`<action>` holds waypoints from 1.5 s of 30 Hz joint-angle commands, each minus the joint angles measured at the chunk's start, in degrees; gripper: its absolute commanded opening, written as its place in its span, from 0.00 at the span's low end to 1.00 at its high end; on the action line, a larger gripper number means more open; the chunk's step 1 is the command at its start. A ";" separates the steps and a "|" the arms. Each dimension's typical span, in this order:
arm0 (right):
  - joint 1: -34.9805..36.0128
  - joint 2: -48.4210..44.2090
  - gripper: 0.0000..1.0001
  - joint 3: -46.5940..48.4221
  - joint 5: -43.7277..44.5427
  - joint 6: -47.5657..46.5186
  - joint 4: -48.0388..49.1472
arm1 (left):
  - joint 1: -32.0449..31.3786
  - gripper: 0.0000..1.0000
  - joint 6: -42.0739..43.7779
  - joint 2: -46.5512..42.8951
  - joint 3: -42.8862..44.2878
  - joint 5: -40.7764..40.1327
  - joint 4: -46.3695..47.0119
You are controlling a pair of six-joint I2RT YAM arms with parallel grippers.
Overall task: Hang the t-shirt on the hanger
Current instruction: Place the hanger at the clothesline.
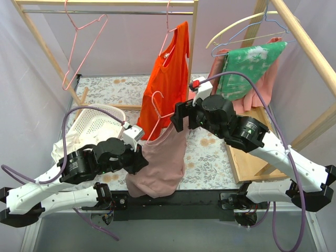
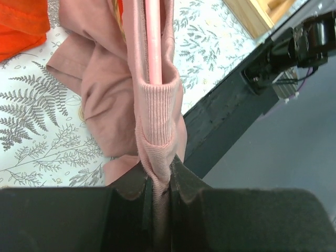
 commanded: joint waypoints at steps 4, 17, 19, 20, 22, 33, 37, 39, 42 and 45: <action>-0.53 -2.44 0.98 1.15 6.12 -0.39 10.31 | 0.25 0.00 2.78 -8.63 -2.04 0.84 0.65; -1.50 16.10 0.98 21.54 9.81 3.47 16.29 | 0.34 0.00 -3.81 -14.27 0.85 -4.26 -13.13; -1.32 18.12 0.98 21.99 9.82 4.70 17.87 | 0.34 0.00 -5.31 -14.70 1.38 -5.31 -13.67; -1.32 18.39 0.98 21.64 9.64 5.05 18.66 | 0.43 0.00 -5.75 -15.66 1.47 -5.83 -13.50; -1.15 19.53 0.98 21.64 9.29 5.32 19.89 | 0.52 0.00 -7.33 -16.20 2.08 -7.76 -14.55; 0.35 25.87 0.95 25.70 17.01 7.25 6.63 | 0.52 0.00 -9.18 -14.97 5.16 -9.01 -20.97; 0.35 22.62 0.87 19.54 20.01 8.22 3.82 | 0.52 0.00 -8.83 -15.06 7.44 -8.39 -23.25; 0.26 19.73 0.84 16.91 21.93 9.09 2.76 | 0.60 0.00 -8.30 -15.06 9.02 -7.95 -24.04; 0.26 16.30 0.81 12.86 24.39 9.45 1.71 | 0.60 0.00 -7.51 -14.97 11.04 -6.98 -25.10; 0.09 13.66 0.77 10.31 26.59 9.45 0.92 | 0.60 0.00 -6.72 -14.88 12.80 -7.68 -25.72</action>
